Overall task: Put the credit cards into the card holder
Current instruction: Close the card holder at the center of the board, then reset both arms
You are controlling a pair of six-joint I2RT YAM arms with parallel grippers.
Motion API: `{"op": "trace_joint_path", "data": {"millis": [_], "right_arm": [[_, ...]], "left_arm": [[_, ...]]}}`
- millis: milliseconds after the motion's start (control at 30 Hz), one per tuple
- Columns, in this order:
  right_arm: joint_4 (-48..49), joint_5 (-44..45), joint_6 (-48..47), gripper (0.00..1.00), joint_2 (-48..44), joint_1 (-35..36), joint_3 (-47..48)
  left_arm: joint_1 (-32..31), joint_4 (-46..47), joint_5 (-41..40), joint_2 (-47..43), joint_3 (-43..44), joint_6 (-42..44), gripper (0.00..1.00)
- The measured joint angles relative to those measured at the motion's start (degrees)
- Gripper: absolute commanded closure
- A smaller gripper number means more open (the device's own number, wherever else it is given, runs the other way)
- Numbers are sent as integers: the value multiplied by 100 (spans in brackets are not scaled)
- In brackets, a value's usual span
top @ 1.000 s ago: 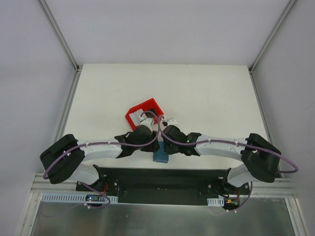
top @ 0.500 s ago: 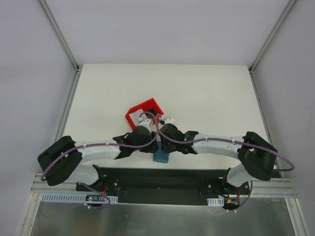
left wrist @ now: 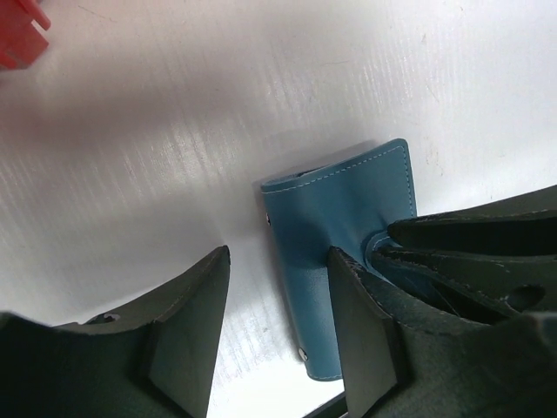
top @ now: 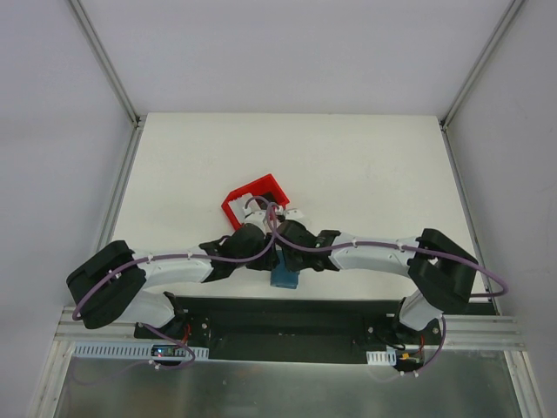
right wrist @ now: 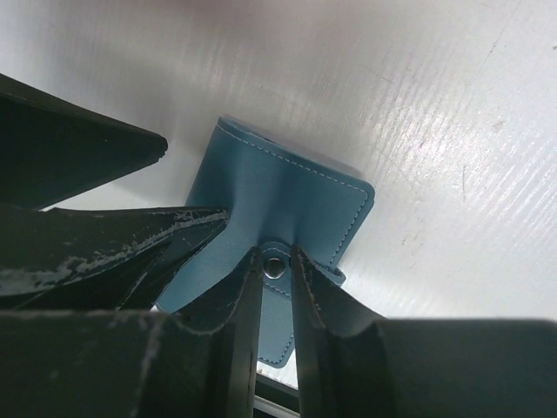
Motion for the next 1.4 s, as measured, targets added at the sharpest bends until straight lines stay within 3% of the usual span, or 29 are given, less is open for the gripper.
{"op": "trace_joint_path", "data": {"millis": [233,467,667,867,1100,1300,1400], "right_arm": [[-72,323,-13,77,74,160,61],[-83,330,-514,70,83,164,109],[39,221,-898,50,-116,-85,42],[638,98,-1084,26,-1220,-520,-551],[1001,164,-944,13,-2529,-1001,-1639],[903,341,-647,0,-3633,-1475,-2570],[734,481,-551,4,-4214,-1742,-2778]], "left_arm": [[0,166,2,-52,-111,-68,49],[-2,188,-122,-382,-321,-223,23],[162,-216,-361,-903,-461,-227,1],[651,-925,-636,-1770,-671,-160,1],[1589,-1458,-748,-2957,-951,-131,1],[2634,-1801,-560,-3471,-1069,-136,1],[2994,-1971,-501,-3744,-1132,-151,1]]}}
